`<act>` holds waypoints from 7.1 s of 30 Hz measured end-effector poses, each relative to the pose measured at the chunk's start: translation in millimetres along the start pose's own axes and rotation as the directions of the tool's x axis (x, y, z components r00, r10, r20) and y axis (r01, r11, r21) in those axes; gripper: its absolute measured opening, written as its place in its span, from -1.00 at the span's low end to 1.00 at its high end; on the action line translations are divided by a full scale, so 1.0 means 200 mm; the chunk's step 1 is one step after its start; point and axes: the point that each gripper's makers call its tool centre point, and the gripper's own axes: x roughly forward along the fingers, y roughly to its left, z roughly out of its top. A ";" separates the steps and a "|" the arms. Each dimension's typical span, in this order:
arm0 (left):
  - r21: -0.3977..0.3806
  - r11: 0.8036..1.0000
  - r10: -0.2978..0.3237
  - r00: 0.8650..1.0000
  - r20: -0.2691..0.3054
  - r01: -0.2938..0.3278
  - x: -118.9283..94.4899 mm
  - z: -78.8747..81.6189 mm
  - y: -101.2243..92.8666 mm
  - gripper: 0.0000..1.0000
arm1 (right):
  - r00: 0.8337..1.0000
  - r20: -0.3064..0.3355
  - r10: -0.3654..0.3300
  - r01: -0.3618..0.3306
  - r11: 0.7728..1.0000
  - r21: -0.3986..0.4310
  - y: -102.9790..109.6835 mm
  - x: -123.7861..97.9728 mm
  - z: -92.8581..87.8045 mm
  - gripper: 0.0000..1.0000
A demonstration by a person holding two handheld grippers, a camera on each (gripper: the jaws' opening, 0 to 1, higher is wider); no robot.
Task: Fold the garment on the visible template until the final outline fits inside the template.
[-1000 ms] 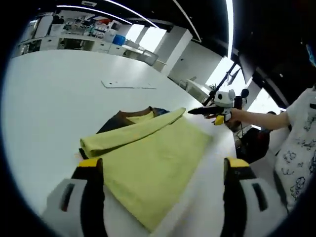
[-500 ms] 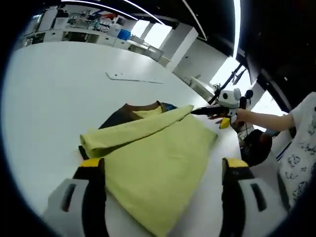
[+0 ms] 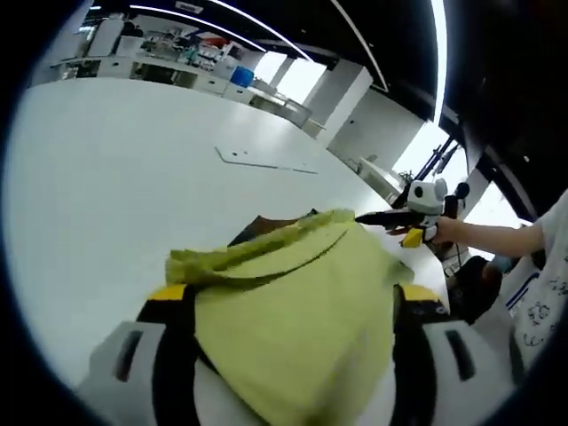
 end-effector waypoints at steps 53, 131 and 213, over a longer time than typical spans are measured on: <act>-0.010 0.997 0.083 0.994 0.072 -0.082 -0.49 -0.39 -0.17 0.19 | 0.998 -0.023 -0.055 0.054 0.997 -0.056 0.21 -0.48 -0.39 0.20; -0.120 0.990 0.074 0.997 -0.006 -0.075 -0.72 -0.87 -0.40 -1.00 | 0.994 -0.111 -0.010 0.023 0.994 0.111 0.54 -0.74 -0.88 -1.00; 0.060 0.980 0.179 0.974 0.136 -0.188 -0.73 -0.63 -0.48 0.98 | 0.989 0.063 -0.134 0.137 0.990 -0.044 0.51 -0.80 -0.64 0.99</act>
